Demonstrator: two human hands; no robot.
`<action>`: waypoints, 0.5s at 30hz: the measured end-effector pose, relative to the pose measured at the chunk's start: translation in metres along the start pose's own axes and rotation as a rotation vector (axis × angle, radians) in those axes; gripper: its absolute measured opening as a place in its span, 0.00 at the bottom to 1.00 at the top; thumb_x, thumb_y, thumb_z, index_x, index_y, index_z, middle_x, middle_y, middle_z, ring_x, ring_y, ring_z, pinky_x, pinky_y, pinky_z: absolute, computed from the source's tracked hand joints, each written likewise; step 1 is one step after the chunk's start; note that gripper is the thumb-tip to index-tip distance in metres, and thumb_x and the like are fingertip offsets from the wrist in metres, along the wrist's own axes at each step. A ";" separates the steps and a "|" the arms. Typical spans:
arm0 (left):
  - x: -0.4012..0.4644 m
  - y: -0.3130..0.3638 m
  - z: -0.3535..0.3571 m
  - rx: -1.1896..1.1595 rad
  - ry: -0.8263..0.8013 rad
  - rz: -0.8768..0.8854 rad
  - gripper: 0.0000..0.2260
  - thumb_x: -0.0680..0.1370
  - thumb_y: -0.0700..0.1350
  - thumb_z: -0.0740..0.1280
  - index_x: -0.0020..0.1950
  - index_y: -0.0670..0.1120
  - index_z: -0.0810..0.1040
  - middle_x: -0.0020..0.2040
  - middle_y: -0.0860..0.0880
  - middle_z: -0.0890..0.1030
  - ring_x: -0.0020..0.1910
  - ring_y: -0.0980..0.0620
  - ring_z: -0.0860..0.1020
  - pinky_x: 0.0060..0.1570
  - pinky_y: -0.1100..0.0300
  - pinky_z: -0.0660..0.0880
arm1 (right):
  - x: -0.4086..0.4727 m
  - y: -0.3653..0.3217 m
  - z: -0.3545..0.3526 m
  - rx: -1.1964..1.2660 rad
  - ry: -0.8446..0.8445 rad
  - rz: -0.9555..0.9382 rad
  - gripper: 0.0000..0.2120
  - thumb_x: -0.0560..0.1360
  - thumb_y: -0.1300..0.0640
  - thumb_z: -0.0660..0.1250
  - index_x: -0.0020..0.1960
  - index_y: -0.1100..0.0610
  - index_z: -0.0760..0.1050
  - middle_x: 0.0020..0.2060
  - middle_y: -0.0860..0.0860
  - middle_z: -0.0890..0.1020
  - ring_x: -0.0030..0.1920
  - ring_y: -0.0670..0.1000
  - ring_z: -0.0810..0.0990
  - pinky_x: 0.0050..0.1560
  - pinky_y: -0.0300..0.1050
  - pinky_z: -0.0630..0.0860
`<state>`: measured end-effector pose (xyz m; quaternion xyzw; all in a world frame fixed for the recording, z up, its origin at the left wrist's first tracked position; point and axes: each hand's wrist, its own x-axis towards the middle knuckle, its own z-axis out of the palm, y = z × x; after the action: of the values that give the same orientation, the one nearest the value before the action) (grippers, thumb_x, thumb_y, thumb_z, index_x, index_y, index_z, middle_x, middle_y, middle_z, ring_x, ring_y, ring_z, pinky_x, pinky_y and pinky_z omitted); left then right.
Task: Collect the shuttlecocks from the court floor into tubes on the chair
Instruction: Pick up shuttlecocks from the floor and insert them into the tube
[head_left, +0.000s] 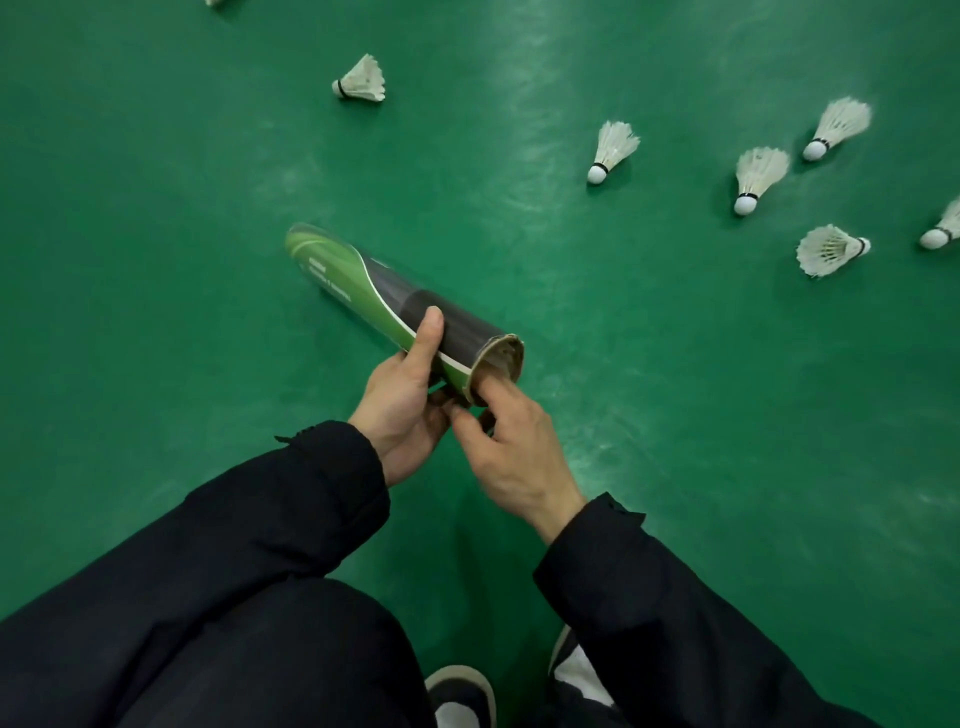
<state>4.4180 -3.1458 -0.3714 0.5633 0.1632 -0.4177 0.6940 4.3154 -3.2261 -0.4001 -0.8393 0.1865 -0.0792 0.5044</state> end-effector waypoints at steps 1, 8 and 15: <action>-0.001 0.000 -0.001 0.001 -0.002 -0.001 0.29 0.82 0.59 0.66 0.71 0.36 0.76 0.66 0.39 0.82 0.58 0.46 0.83 0.66 0.49 0.78 | 0.002 -0.001 0.001 0.014 -0.009 0.022 0.05 0.78 0.50 0.63 0.45 0.46 0.68 0.41 0.43 0.74 0.38 0.48 0.73 0.41 0.49 0.73; -0.007 0.000 0.001 0.027 -0.031 0.025 0.26 0.83 0.56 0.65 0.69 0.36 0.76 0.62 0.39 0.84 0.52 0.48 0.85 0.53 0.56 0.84 | 0.008 -0.005 0.005 0.054 -0.014 0.133 0.17 0.75 0.41 0.62 0.45 0.55 0.76 0.35 0.51 0.82 0.35 0.54 0.80 0.38 0.58 0.78; -0.008 0.000 0.005 -0.003 -0.013 0.053 0.26 0.82 0.57 0.67 0.71 0.37 0.76 0.63 0.40 0.84 0.55 0.47 0.83 0.68 0.47 0.75 | -0.004 -0.004 0.011 0.094 0.265 0.016 0.10 0.77 0.51 0.69 0.54 0.54 0.82 0.49 0.45 0.83 0.47 0.48 0.81 0.46 0.54 0.79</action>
<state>4.4121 -3.1471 -0.3637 0.5634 0.1443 -0.4026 0.7069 4.3160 -3.2142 -0.4013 -0.7953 0.2545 -0.1940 0.5149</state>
